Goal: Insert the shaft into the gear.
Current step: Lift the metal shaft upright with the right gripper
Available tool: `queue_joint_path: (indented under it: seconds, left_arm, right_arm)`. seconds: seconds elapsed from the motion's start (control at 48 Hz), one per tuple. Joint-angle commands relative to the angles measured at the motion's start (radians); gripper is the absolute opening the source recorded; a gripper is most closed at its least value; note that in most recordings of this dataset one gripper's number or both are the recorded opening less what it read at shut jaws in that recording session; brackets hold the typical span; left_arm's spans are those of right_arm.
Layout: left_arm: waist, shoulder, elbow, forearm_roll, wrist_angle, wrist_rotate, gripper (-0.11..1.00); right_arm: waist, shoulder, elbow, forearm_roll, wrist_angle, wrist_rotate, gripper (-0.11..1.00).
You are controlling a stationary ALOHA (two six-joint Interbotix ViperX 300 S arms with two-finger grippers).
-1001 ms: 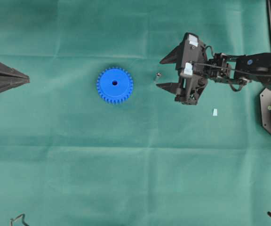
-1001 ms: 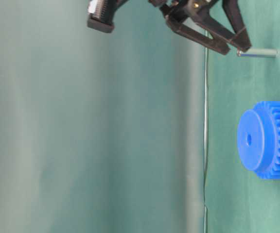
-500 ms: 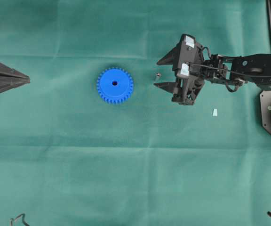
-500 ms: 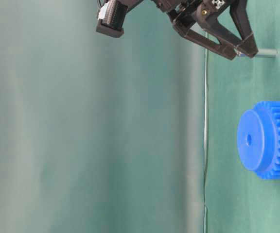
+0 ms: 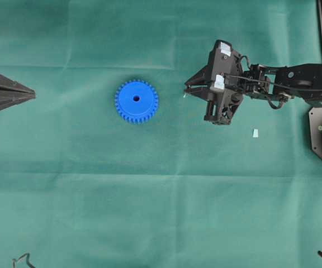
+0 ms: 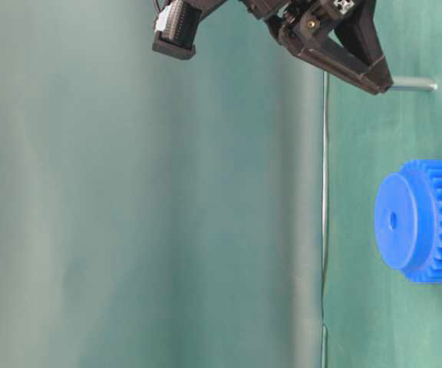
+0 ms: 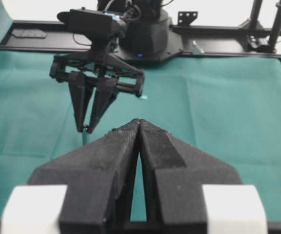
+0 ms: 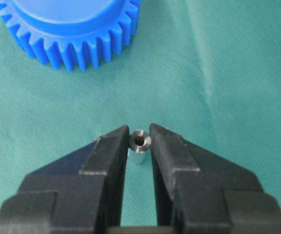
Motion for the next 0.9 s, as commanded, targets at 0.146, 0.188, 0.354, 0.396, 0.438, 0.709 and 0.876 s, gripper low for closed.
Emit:
queue_joint_path:
  seconds: [0.146, 0.188, 0.354, 0.396, 0.438, 0.709, 0.876]
  left_arm:
    - [0.002, 0.003, -0.025, 0.003, -0.005, 0.002, 0.0]
    - [0.002, 0.002, -0.025, 0.003, -0.005, 0.002, 0.0]
    - [0.002, 0.002, -0.025, 0.003, -0.003, 0.002, 0.0]
    - [0.002, 0.002, -0.025, 0.003, 0.0, 0.002, 0.0]
    - [0.002, 0.002, -0.026, 0.003, 0.002, 0.002, 0.0]
    - [0.002, 0.0, -0.026, 0.003, 0.008, 0.0, 0.0]
    - [0.002, 0.0, -0.026, 0.003, 0.008, -0.002, 0.0]
  right_arm:
    - [-0.002, -0.035, -0.044, 0.002, 0.057, -0.002, 0.17]
    - [-0.002, -0.052, -0.057, 0.0, 0.091, -0.002, 0.17]
    - [0.0, -0.135, -0.117, -0.006, 0.242, -0.009, 0.17]
    - [0.0, -0.161, -0.133, -0.006, 0.282, -0.009, 0.17]
    - [0.0, -0.183, -0.146, -0.008, 0.313, -0.009, 0.17]
    - [0.003, -0.278, -0.19, -0.008, 0.422, -0.009, 0.17]
    - [0.005, -0.287, -0.187, -0.008, 0.428, -0.009, 0.17]
